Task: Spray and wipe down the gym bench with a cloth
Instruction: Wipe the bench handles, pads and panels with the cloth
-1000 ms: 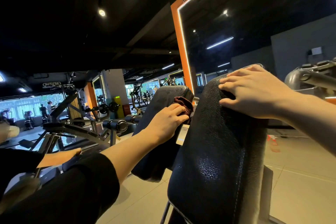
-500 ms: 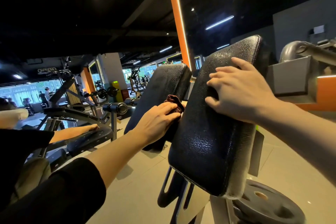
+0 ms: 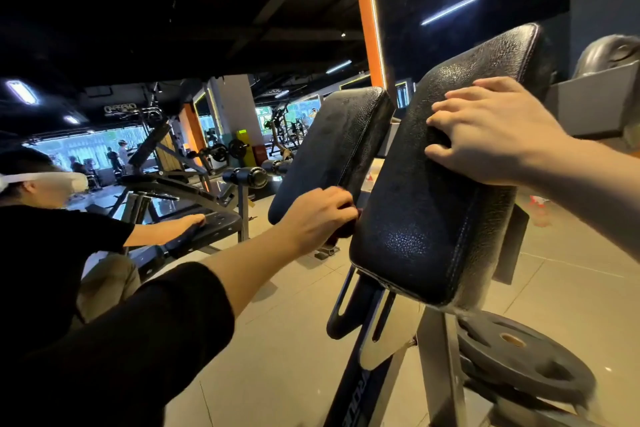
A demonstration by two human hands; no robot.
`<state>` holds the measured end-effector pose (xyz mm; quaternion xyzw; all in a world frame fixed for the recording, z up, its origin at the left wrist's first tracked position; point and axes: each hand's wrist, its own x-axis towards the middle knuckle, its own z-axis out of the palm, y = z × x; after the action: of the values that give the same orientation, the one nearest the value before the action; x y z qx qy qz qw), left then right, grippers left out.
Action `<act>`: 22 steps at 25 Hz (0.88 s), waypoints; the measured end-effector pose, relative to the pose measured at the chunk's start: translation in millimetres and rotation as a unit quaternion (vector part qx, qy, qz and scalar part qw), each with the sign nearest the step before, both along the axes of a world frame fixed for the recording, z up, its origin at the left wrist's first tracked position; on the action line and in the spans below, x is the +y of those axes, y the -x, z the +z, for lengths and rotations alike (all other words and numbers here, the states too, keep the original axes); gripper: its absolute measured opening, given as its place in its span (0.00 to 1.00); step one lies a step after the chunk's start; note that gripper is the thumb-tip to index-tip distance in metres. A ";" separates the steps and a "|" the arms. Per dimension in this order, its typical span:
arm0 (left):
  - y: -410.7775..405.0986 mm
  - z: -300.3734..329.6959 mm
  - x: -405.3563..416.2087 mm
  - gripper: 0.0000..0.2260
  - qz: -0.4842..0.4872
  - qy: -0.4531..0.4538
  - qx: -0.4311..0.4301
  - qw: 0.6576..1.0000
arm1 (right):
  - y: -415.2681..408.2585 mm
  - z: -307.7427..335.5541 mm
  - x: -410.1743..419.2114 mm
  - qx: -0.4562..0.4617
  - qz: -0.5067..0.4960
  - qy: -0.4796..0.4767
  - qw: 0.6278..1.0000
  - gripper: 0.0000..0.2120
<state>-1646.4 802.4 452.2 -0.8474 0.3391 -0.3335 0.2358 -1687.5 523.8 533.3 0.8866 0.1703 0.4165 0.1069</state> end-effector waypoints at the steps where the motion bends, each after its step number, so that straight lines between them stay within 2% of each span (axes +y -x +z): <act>1: -4.6 2.5 -4.7 0.15 0.012 0.019 -0.012 1.000 | -1.0 0.5 -0.2 0.002 0.001 0.001 1.000 0.27; 3: 1.3 -9.5 -2.5 0.16 0.014 0.034 -0.002 0.999 | -2.6 1.2 -0.7 0.004 0.002 0.009 1.000 0.28; 7: 27.8 -36.4 29.1 0.15 -0.018 -0.033 0.073 0.997 | -4.9 -2.4 -2.3 -0.013 0.003 0.009 1.000 0.28; 10: 14.6 -13.7 20.9 0.16 -0.018 -0.056 0.028 0.998 | -6.7 -1.1 -0.5 -0.017 -0.003 0.012 1.000 0.31; 13: 0.1 -8.0 1.4 0.16 0.008 0.047 -0.028 0.998 | -4.8 -0.5 -1.7 -0.007 -0.010 0.012 1.000 0.28; 14: 0.2 -13.3 1.4 0.15 0.008 0.051 -0.025 0.998 | -3.0 -0.7 -1.4 -0.003 -0.013 0.012 1.000 0.29; 18: 15.4 -32.1 26.8 0.19 -0.048 -0.043 0.013 0.998 | -1.7 -1.1 -0.2 -0.004 -0.016 0.008 1.000 0.30; 20: 9.1 -11.1 19.6 0.18 -0.043 -0.052 -0.017 0.998 | -3.1 -1.0 -0.5 -0.003 -0.016 0.008 1.000 0.29; 22: -9.3 9.5 0.9 0.15 -0.014 0.032 -0.082 0.996 | -3.6 -1.5 -0.9 0.000 -0.014 0.008 1.000 0.32</act>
<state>-1637.1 803.3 461.7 -0.8192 0.3200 -0.4161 0.2311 -1683.9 522.9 531.8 0.8880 0.1614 0.4136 0.1195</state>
